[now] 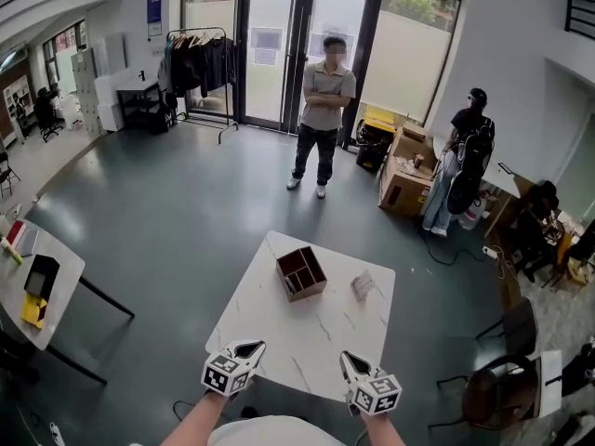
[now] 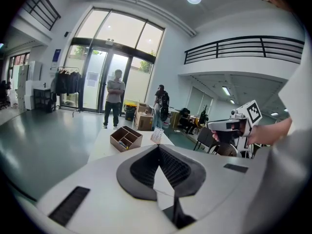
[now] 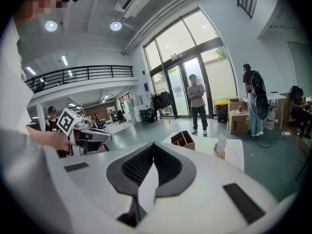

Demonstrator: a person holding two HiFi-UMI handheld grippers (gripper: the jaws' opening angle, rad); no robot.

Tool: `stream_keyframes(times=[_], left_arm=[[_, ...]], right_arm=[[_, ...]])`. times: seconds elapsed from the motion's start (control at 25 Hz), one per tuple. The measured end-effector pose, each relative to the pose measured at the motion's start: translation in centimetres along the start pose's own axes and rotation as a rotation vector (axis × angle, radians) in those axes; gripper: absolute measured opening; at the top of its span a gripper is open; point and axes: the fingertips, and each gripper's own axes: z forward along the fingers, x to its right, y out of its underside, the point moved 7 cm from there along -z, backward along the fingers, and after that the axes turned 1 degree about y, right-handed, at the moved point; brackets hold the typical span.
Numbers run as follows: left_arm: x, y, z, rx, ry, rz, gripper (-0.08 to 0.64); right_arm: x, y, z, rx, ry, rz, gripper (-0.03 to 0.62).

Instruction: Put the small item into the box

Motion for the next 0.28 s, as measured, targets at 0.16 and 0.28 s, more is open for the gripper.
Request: stream_keyframes(times=[0.16, 0.28], left_arm=[[0.07, -0.18, 0.06, 0.007, 0.003, 0.002, 0.014], [0.25, -0.28, 0.19, 0.006, 0.008, 0.005, 0.014]], right_arm=[[-0.16, -0.06, 0.11, 0.003, -0.003, 0.001, 0.026], [0.03, 0.17, 0.17, 0.001, -0.001, 0.009, 0.026]])
